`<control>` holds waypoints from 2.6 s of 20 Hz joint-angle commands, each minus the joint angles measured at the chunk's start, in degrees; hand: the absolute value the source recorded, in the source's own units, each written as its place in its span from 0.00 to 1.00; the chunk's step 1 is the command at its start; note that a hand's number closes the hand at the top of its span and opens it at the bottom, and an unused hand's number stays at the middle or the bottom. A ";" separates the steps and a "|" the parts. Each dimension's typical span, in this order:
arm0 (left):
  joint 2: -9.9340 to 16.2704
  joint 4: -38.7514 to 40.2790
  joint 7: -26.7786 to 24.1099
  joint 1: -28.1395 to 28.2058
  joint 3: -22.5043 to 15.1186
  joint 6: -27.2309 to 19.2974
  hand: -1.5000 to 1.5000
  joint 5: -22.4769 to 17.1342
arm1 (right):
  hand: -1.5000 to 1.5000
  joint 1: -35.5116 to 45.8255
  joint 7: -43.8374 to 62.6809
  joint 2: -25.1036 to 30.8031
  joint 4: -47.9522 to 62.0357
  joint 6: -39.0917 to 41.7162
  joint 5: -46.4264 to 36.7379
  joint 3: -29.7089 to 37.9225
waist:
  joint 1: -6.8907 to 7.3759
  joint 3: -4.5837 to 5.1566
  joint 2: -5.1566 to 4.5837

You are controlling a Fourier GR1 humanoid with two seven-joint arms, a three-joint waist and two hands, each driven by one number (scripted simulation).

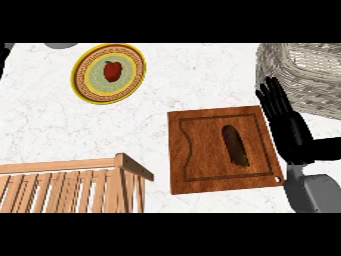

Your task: Pick the sweet potato from the cutting board and place it in the basket

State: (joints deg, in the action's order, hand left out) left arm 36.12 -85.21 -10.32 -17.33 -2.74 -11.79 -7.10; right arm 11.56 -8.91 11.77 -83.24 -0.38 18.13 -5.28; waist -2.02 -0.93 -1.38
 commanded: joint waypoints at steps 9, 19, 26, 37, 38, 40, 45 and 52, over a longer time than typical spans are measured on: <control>-6.81 12.13 14.48 -3.05 -6.98 4.74 0.50 -10.59 | 0.00 20.57 0.19 16.37 -1.84 23.76 -19.11 -20.72 | 8.57 1.65 -0.23; -7.54 14.08 19.46 -3.40 -8.03 0.76 0.50 -14.73 | 0.00 21.54 11.75 -0.22 -1.25 9.82 -42.59 -38.60 | 3.64 1.04 1.71; -4.75 16.08 19.00 -3.16 -8.11 2.65 0.50 -16.98 | 0.00 38.25 35.56 1.67 -1.20 22.93 -51.65 -40.24 | 3.47 1.42 2.49; -4.83 14.33 15.97 0.63 -8.21 2.49 0.50 -17.73 | 0.00 53.82 55.48 -4.10 7.25 51.33 -43.19 -31.00 | 3.10 1.17 1.97; -5.36 13.56 18.25 -0.94 -8.74 0.58 0.50 -17.25 | 0.00 53.23 55.28 -3.29 7.69 53.68 -41.24 -29.89 | 2.47 1.08 1.99; -6.16 14.50 18.09 -1.39 -8.91 -0.32 0.50 -16.71 | 0.00 53.70 57.49 -3.61 6.87 56.70 -38.88 -27.95 | 1.44 1.05 1.99; -5.60 12.24 16.30 2.42 -8.51 -0.22 0.50 -16.97 | 0.00 53.58 58.99 -0.64 5.68 60.61 -32.10 -20.88 | 1.33 0.99 2.08; -4.22 9.52 16.50 5.07 -7.75 0.62 0.50 -18.19 | 0.00 45.39 57.76 4.12 -7.09 57.92 -28.74 -16.48 | 1.35 0.92 2.02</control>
State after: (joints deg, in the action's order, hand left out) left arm 36.66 -73.89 8.56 -19.25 -8.56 -10.12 -25.57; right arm 60.37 45.92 14.65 -85.09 56.46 -11.93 -23.42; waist -0.97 -1.38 0.95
